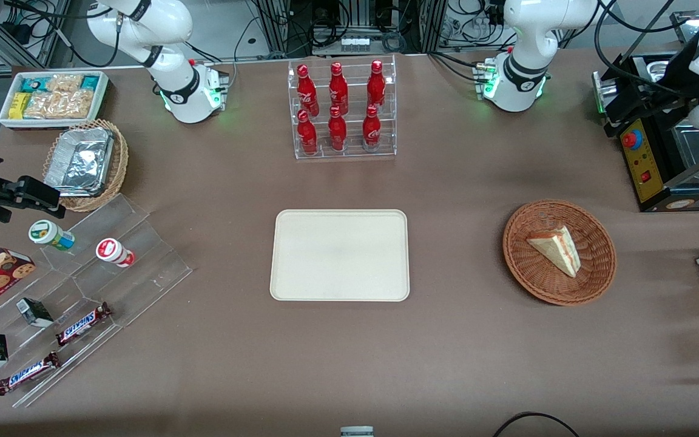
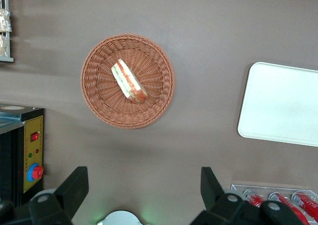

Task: Place sandwich from basket to tray
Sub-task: 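Move the left gripper over the wrapped sandwich in the wicker basket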

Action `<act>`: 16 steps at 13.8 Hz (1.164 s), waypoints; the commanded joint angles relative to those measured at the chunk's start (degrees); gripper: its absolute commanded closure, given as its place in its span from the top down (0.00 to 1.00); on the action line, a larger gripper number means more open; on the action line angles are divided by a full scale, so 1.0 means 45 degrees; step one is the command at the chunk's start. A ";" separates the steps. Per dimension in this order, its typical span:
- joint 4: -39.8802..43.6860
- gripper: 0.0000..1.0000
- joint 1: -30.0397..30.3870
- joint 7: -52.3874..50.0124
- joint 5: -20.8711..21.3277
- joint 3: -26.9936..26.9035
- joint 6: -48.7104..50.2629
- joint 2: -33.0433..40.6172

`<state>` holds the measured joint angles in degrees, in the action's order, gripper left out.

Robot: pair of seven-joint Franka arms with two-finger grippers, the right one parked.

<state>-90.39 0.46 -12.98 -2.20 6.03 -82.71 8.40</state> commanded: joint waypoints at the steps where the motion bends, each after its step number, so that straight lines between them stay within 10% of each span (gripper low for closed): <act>1: 0.0243 1.00 0.0093 0.0266 -0.0019 -0.0013 0.0545 -0.0128; 7: -0.0148 1.00 0.0737 -0.0435 0.0779 -0.0149 0.0119 -0.1647; 16: -0.3756 1.00 0.1423 -0.9257 0.0547 -0.0228 -0.6103 -0.3681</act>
<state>-101.64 7.48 -47.62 0.55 4.64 -103.69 -9.17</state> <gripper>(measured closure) 0.000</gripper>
